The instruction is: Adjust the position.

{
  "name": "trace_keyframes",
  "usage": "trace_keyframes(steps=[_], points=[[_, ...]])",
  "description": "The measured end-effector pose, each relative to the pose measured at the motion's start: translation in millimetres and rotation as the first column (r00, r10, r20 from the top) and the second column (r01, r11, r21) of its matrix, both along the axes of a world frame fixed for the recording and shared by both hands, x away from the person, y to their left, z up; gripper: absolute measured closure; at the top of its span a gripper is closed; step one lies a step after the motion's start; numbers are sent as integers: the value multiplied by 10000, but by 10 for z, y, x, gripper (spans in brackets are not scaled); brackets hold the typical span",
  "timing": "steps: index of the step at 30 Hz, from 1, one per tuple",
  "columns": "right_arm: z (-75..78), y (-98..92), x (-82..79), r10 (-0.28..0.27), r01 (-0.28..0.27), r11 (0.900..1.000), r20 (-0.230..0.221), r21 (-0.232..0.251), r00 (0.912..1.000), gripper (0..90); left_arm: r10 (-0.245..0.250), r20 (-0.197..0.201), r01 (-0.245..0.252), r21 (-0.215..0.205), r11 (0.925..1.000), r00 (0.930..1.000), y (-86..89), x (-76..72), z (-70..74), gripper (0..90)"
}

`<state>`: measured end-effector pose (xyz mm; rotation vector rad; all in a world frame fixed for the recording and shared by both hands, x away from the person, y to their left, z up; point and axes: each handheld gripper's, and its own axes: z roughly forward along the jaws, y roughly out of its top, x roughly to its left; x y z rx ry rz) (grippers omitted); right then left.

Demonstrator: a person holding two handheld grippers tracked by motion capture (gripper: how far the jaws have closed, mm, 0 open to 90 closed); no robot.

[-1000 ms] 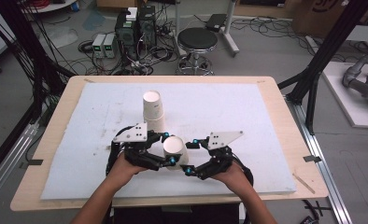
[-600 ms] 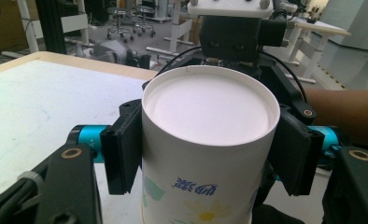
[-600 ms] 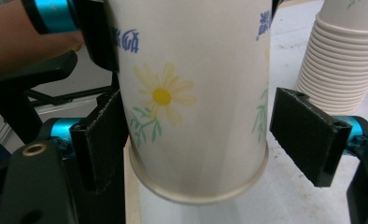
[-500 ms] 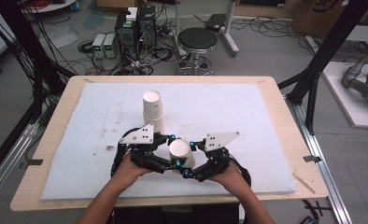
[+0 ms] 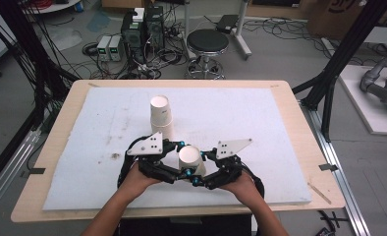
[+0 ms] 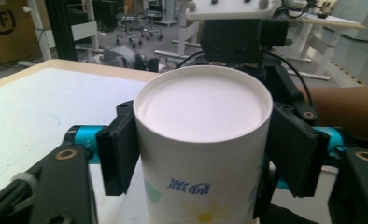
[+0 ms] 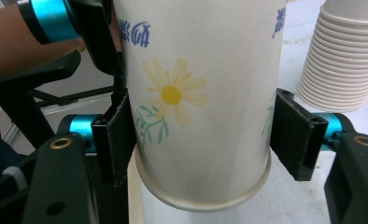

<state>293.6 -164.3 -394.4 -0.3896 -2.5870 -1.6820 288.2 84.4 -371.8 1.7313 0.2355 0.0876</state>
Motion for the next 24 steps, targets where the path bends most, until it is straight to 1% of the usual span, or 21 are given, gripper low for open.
trace_keyframes(steps=[1, 8, 9, 12, 17, 21, 23, 24], points=[[1, 1, 1, -23, 23, 10000, 82, -35, 10000, 317, 41, -1, -41, 27, 10000, 10000, 5, 3, 2, 319], [3, -22, 4, -105, 106, 9999, 158, -117, 9998, 337, 414, -117, -415, -95, 9991, 9991, 80, 18, 26, 245], [3, -22, 4, -105, 106, 9999, 158, -117, 9998, 337, 449, -183, -451, -108, 9989, 9988, 92, 18, 28, 245], [8, -25, -1, -78, 81, 9999, 209, -149, 9998, 342, 519, -350, -520, -5, 9986, 9980, 128, 21, 39, 205], [16, -8, -12, 85, -76, 9995, 292, -323, 9995, 345, 416, -566, -408, 143, 9991, 9975, 179, 18, 64, 178], [38, -16, -9, 134, -117, 9990, 393, -434, 9991, 346, 176, -684, -144, 465, 9988, 9975, 220, 13, 84, 173], [49, -26, -5, 137, -116, 9987, 420, -487, 9990, 346, 97, -738, -57, 543, 9985, 9972, 237, 10, 88, 172], [58, -35, 5, 94, -62, 9979, 504, -643, 9987, 346, 74, -774, -28, 596, 9982, 9970, 245, 9, 91, 172]])
